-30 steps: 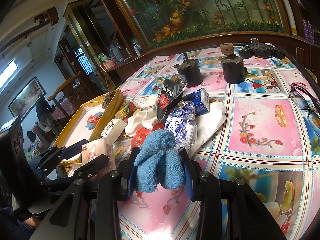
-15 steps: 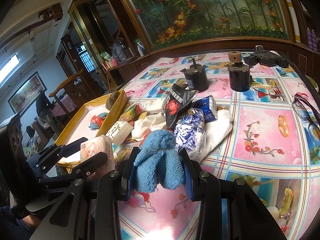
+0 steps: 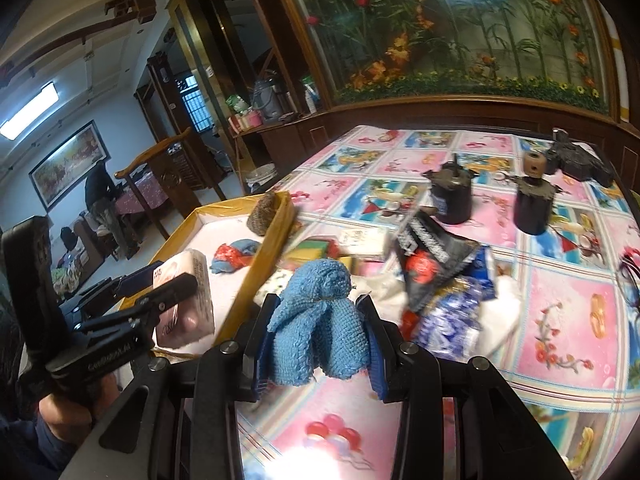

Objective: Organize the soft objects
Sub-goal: 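Carry the pink tissue pack with the left tool toward the white tray, then open the right tool over the tray while the left tool drops the pink tissue pack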

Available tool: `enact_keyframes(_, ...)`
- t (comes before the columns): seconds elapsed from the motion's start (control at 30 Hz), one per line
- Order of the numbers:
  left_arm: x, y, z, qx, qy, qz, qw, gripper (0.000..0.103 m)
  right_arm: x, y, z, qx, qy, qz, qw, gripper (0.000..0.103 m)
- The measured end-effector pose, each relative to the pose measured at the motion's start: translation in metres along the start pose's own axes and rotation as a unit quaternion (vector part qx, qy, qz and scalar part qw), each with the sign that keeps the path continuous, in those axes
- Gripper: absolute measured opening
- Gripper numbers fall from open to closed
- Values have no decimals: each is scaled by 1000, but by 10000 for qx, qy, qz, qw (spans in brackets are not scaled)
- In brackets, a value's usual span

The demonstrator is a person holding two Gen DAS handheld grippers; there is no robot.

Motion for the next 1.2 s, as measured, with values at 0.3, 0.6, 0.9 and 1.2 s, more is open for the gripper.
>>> enact_keyframes(0.3, -78, -21, -28, -466, 208, 765, 9958, 59, -71, 14, -68, -492, 298, 289, 9979, 42)
enact_keyframes(0.6, -93, -43, -48, -883, 61, 1085, 9902, 59, -113, 16, -155, -1216, 435, 298, 9912, 42)
enact_keyframes(0.9, -88, -52, -55, -1008, 67, 923, 9906, 59, -116, 11, -204, -1588, 381, 254, 9862, 43)
enact_keyframes(1.2, -87, -54, -57, -1037, -14, 936, 9902, 61, -122, 7, -206, -1596, 564, 279, 9852, 63)
Point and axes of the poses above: each gripper's, at about its wrist camera, not at the fingertips, and z roughly against the way its jaws point, x to its right, y to its top, the point moved 9 cm from there along -z, roughly the way its jaws point, and after that the axes turned 4 degrees about -z, right-handed, at the moved point
